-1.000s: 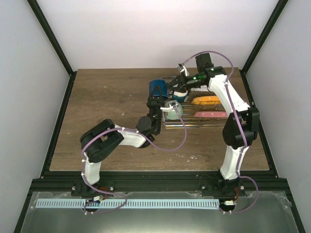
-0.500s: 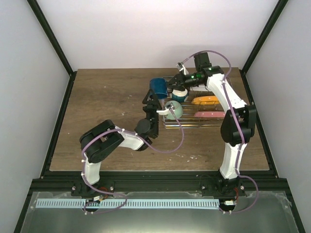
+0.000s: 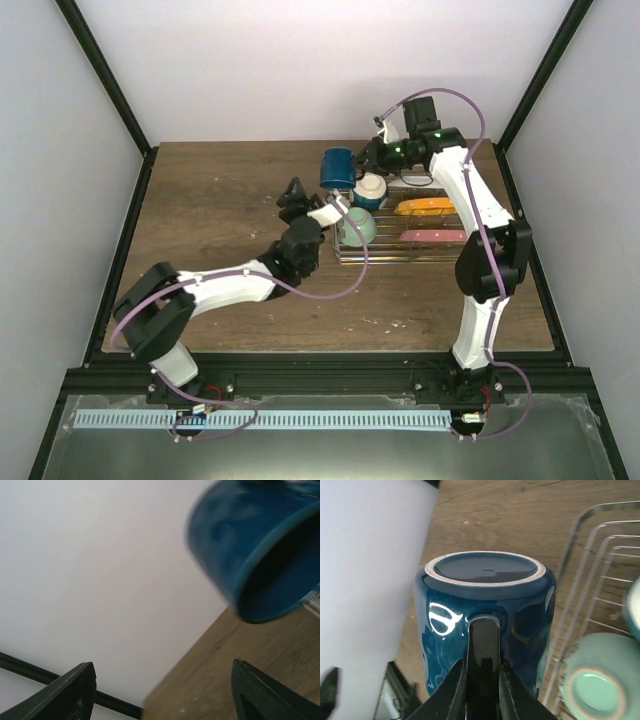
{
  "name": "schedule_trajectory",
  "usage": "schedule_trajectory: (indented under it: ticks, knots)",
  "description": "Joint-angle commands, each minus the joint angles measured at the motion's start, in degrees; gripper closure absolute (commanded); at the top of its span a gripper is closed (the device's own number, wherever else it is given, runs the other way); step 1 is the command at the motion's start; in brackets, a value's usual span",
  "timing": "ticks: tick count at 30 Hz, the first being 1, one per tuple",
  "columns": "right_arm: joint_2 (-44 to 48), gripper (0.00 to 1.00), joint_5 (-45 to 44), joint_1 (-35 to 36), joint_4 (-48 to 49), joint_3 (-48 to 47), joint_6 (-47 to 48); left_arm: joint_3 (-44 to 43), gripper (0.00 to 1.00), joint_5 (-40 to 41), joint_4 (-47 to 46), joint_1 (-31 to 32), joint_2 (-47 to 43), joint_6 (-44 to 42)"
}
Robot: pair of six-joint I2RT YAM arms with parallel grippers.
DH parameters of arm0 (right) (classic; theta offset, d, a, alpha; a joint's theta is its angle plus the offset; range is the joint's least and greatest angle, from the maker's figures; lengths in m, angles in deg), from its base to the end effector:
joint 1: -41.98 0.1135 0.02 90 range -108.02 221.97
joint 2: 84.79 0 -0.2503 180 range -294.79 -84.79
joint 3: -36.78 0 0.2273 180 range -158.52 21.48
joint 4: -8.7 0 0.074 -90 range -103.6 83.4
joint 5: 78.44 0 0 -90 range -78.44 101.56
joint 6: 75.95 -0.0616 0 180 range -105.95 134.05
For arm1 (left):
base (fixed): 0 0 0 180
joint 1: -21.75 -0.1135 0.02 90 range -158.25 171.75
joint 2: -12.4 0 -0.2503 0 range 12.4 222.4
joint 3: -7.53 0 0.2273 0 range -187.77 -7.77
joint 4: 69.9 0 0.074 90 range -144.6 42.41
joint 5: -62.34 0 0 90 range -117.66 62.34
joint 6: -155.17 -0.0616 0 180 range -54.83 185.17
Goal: Load the mixed dishes into the dish rack
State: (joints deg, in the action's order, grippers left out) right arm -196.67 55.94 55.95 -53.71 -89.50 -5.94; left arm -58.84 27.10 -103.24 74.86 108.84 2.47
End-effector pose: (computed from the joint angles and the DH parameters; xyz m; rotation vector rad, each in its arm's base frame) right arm 0.3898 0.1414 0.3146 -0.2489 2.4145 1.2043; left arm 0.2528 -0.2530 0.2546 0.7802 1.3980 0.8487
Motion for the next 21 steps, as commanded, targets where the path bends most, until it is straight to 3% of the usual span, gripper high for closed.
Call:
schedule_trajectory:
  ticks: [1,3,10,14,21]
  knots:
    - [6.92,0.99,-10.19,0.27,-1.45,-1.49,2.74,-9.43,0.24,-6.11,40.89,-3.67,-8.23,35.42]
    - [9.78,0.99,-15.43,0.42,-1.20,1.46,2.77,-12.12,0.24,-8.51,47.27,-4.98,-10.30,40.28]
    - [19.07,0.99,-33.80,4.80,-1.01,11.47,1.51,-18.03,0.24,-13.65,55.83,-7.40,-11.95,46.18]
    - [23.55,0.99,-43.17,8.07,-0.56,17.68,-1.83,-18.49,0.24,-16.05,55.85,-7.80,-12.09,47.01]
    - [26.36,0.99,-51.44,13.34,-1.88,23.68,-7.16,-16.54,0.24,-18.32,55.73,-7.80,-13.43,46.77]
